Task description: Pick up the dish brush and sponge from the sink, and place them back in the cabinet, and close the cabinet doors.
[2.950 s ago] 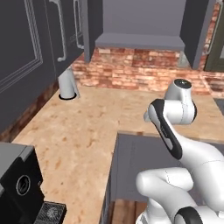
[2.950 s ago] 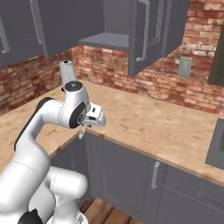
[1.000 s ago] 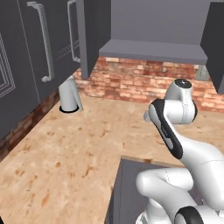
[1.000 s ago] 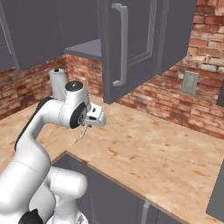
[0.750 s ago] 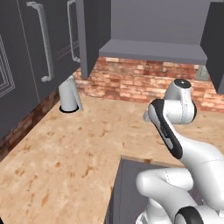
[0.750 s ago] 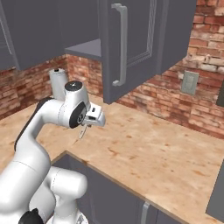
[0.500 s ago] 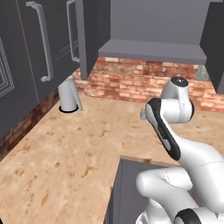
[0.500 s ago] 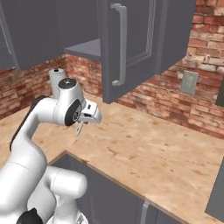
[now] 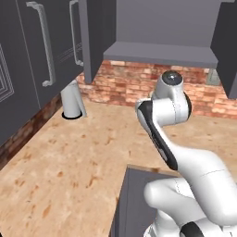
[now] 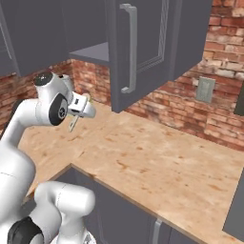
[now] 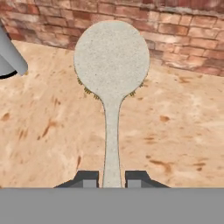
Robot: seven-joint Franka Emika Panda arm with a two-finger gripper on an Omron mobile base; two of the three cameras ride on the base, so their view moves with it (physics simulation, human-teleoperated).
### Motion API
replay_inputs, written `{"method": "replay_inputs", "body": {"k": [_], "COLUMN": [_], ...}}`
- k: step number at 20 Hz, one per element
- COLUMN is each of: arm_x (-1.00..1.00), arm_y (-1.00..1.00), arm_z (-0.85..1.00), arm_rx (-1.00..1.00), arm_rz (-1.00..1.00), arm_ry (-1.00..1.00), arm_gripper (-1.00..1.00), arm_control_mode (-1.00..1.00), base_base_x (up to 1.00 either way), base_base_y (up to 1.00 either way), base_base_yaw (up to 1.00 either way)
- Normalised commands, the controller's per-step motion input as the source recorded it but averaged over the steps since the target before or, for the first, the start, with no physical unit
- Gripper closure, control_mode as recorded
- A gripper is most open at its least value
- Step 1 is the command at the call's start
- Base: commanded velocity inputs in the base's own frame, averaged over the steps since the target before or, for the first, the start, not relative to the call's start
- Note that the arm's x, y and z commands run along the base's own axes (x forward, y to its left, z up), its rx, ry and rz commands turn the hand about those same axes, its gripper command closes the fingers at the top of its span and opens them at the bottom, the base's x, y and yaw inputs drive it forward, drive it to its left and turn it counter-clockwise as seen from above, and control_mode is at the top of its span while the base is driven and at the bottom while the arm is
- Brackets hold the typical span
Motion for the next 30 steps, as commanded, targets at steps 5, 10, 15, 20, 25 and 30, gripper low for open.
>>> {"method": "replay_inputs", "body": {"k": [5,10,15,20,25,30], "arm_x": [0.3,0.27,0.11,0.0,0.0,0.05], "arm_y": [0.01,0.0,0.0,0.0,0.0,-0.01], "arm_z": [0.61,0.54,0.48,0.45,0.54,0.45], "arm_rx": [0.0,0.0,0.0,0.0,0.0,0.0], "arm_rz": [-0.12,-0.07,-0.01,0.0,0.0,0.0], "arm_ry": [-0.07,-0.06,-0.07,-0.05,-0.04,-0.04], "arm_gripper": [1.0,1.0,1.0,1.0,1.0,1.0], "arm_control_mode": [-1.0,-1.0,-1.0,-1.0,-1.0,-1.0], "base_base_x": [0.0,0.0,0.0,0.0,0.0,0.0], "base_base_y": [0.0,0.0,0.0,0.0,0.0,0.0], "base_base_yaw": [0.0,0.0,0.0,0.0,0.0,0.0]}}
